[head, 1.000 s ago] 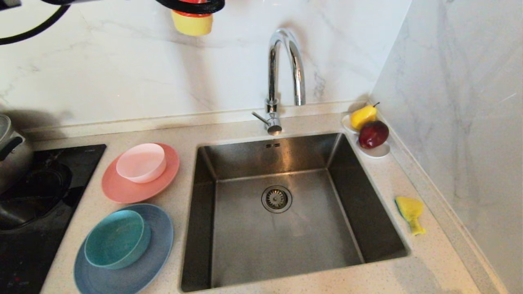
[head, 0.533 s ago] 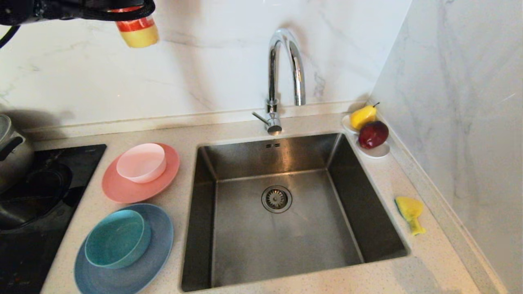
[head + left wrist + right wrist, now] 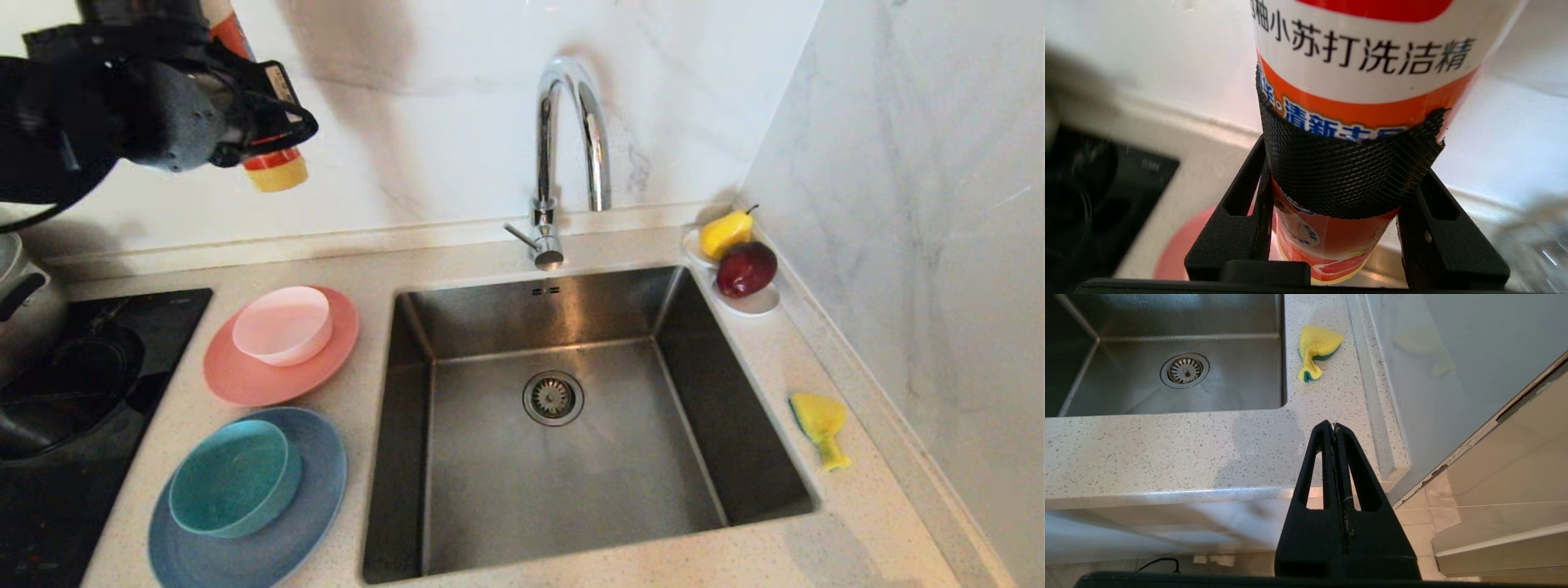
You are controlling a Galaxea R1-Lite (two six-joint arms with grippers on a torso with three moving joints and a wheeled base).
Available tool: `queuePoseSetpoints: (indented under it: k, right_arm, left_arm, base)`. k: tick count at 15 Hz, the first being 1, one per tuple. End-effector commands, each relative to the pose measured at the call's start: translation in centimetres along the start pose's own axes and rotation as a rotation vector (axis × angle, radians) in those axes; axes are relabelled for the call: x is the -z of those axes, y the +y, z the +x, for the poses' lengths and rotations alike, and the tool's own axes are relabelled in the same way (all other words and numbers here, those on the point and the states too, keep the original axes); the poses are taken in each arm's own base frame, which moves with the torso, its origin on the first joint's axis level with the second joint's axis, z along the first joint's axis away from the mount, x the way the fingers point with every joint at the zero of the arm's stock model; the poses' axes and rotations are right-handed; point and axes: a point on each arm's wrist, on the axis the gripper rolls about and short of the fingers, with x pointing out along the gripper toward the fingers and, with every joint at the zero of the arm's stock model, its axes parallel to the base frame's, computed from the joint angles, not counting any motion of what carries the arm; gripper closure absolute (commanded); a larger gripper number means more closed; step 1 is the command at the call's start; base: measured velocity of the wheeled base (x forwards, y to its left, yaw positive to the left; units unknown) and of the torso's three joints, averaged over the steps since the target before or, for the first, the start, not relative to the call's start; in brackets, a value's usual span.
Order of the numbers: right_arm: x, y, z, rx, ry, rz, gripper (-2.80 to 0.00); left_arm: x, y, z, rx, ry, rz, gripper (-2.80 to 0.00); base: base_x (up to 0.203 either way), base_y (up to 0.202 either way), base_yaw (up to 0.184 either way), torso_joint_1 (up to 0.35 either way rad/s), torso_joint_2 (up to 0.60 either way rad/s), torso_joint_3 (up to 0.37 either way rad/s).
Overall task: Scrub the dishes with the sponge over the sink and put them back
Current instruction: Place the dish soap on the table
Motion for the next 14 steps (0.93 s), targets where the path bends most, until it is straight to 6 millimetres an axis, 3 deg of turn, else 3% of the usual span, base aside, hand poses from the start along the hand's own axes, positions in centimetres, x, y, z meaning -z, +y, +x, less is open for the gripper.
queuePoseSetpoints:
  k: [1,5,10,14]
  right_arm:
    - [0.0,0.0,0.0,-0.002,-0.001,0.0,0.0]
    - [0.0,0.0,0.0,0.0,-0.001,0.0,0.0]
    - [0.0,0.0,0.0,-0.001,-0.001,0.0,0.0]
    - [0.0,0.0,0.0,0.0,-0.001,0.0,0.0]
  left_arm:
    - [3.8,-1.2,2.7,-0.045,0.015,0.014,0.0]
    - [9.6,-2.9,6.7,-0.122,-0.02,0.027,0.0]
    - [14.9,-3.8,9.9,-0.153,-0.049,0.019,0.0]
    - [16.2,-4.7,11.3,-0.168,-0.102,-0.01,0.0]
  base:
    - [0.0,0.0,0.0,0.0,0.0,0.0]
    - [0.0,0.0,0.0,0.0,0.0,0.0]
    - [0.0,0.0,0.0,0.0,0.0,0.0]
    - [0.0,0.0,0.0,0.0,0.0,0.0]
